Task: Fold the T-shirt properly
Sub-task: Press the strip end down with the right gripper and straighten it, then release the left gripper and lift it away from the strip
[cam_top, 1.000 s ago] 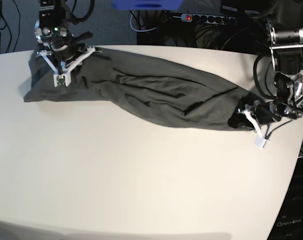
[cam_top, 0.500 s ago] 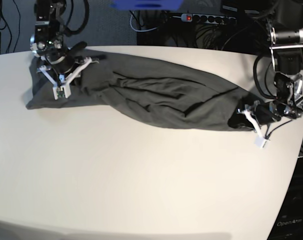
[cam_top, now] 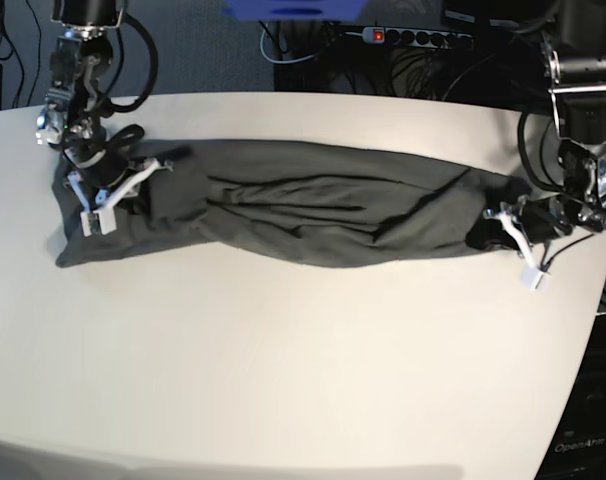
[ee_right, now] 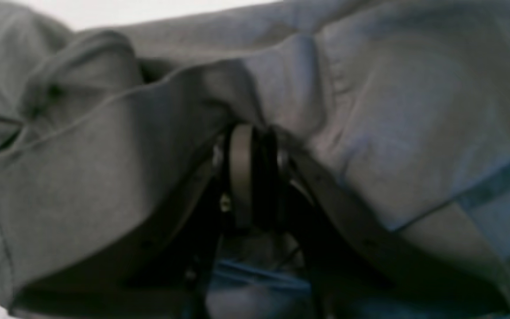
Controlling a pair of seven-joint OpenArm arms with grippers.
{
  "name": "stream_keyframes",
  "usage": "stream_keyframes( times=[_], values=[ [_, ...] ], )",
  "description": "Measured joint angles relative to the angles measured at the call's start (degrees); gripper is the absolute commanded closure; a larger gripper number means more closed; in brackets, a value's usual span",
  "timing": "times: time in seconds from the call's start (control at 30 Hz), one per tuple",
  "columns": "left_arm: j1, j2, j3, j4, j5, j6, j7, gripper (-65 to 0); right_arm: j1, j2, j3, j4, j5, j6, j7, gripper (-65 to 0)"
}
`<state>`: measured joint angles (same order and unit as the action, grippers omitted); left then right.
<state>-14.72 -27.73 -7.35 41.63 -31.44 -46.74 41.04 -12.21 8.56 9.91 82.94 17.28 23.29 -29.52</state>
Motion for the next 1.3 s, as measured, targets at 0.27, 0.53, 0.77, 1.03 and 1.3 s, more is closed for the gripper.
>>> stream_keyframes(
  times=[0.27, 0.53, 0.77, 1.03, 1.3],
  values=[
    [0.0, -0.57, -0.37, 0.0, 0.0, -0.15, 0.37, -2.2, 0.74, 1.38, 0.13, -2.47, 1.57, 1.99, 1.99, -6.5],
    [0.63, -4.55, -3.5, -0.39, 0.98, -0.26, 3.48, -2.2, 0.74, 1.33, 0.13, -2.54, 1.55, 1.99, 2.45, -6.5],
    [0.94, -7.3, -3.48, -0.72, 1.75, 0.11, 3.78, -2.2, 0.76, 1.25, -0.02, -2.54, 1.53, 1.79, 2.67, -6.5],
    [1.27, -12.17, -3.45, -0.94, 6.54, 3.74, 5.31, -2.2, 0.74, 0.9, -0.15, -2.54, 1.51, 1.79, 2.93, -6.5],
    [2.36, -16.83, -5.6, -2.03, 15.06, 7.32, 12.92, -2.2, 1.01, 0.15, -0.13, -2.64, -0.17, 0.0, 3.43, -6.5]
  ],
)
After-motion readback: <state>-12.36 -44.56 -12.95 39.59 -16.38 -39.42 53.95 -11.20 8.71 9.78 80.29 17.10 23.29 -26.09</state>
